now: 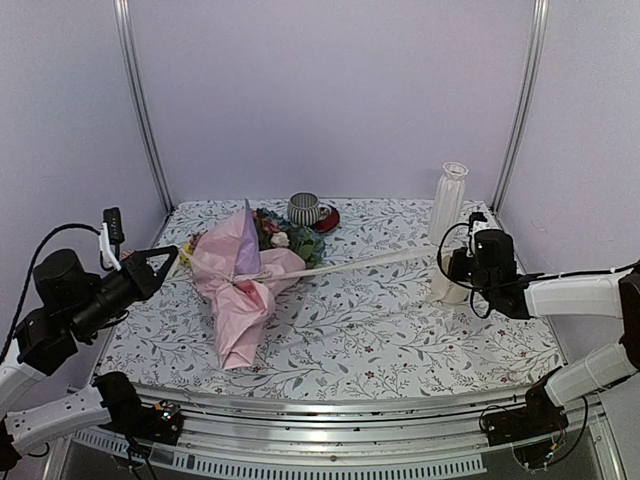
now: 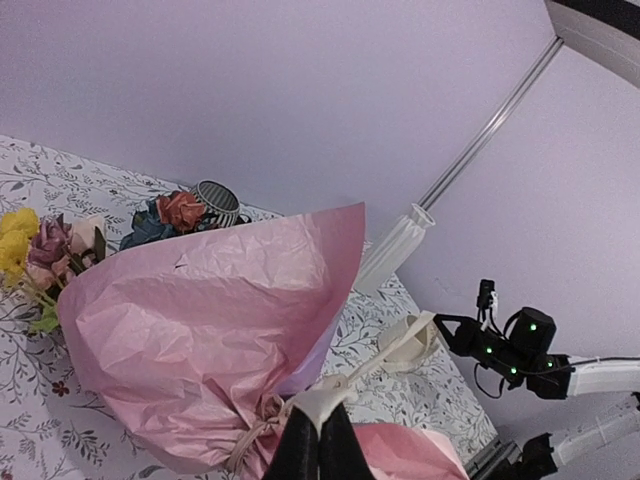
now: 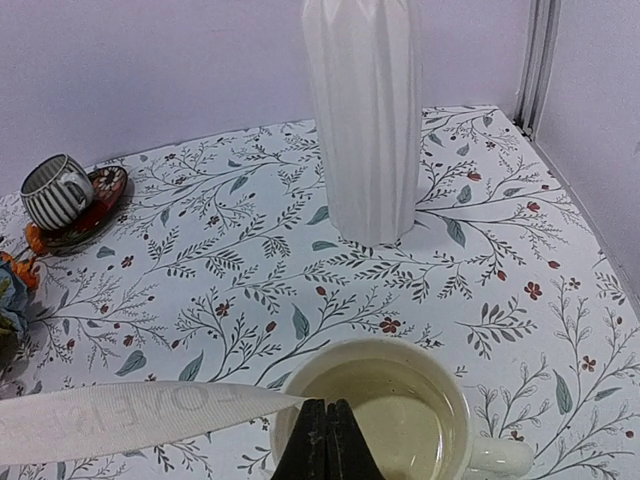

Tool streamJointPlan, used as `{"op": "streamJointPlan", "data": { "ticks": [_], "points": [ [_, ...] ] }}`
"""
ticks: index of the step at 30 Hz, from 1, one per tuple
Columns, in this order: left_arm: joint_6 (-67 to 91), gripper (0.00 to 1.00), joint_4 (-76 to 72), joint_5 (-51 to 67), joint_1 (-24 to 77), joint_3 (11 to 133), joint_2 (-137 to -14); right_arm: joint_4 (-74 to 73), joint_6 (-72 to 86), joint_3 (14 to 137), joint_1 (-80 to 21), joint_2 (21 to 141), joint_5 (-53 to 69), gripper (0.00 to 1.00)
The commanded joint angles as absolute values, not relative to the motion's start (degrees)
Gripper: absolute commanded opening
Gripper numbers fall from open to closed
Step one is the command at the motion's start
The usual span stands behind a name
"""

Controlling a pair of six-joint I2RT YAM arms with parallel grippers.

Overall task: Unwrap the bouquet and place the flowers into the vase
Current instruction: Untie the ribbon from the tied bouquet.

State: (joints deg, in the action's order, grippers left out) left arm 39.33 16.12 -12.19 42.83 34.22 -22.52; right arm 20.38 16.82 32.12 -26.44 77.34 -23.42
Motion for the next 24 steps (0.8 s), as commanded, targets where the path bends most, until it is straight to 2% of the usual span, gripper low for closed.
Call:
{"op": "streamJointPlan", "data": {
  "ticks": [1,12,24],
  "points": [
    [40.12,0.00,15.38,-16.11,42.01,33.46,-20.08,21.84,19.60,30.24,-24.63,74.59,-24.59,0.02],
    [41.30,0.00,15.73,-16.74,41.97,32.18,-19.56,22.44,21.68,28.01,-23.36,71.18,-26.59,0.02],
    [42.03,0.00,13.93,-15.52,42.02,30.76,-20.13,21.63,28.95,23.47,-22.12,63.59,-36.20,0.01]
  ]
}}
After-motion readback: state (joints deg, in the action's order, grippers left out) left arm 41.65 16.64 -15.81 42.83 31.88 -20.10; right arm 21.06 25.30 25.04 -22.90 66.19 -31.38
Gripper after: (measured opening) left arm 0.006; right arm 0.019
